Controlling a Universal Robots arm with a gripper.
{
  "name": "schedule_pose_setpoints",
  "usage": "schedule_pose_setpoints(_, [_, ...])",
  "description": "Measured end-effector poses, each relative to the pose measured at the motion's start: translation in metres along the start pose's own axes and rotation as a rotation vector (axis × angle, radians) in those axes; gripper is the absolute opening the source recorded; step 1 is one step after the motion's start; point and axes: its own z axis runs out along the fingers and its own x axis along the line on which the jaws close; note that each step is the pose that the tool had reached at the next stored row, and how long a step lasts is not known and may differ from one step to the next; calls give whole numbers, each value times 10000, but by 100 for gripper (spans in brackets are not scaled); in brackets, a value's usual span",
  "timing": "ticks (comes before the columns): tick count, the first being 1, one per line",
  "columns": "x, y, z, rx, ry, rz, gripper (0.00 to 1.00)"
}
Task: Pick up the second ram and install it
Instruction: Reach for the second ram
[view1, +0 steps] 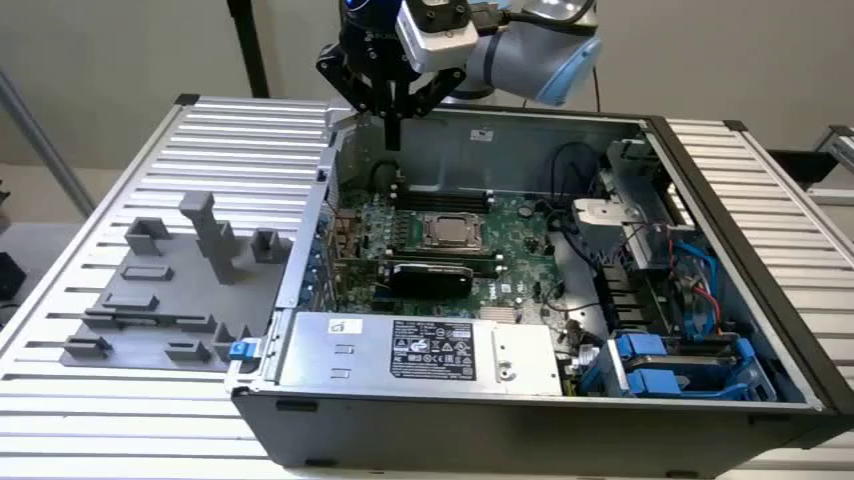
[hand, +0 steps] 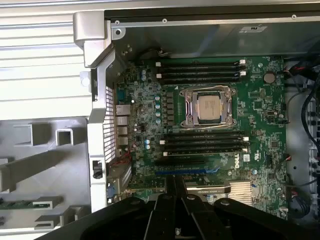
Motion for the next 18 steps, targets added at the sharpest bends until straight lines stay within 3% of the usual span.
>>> schedule_pose_setpoints(7, [41, -3, -2, 2, 1, 0, 0])
schedule_pose_setpoints(18, [520, -39, -11, 26, -1, 0, 0])
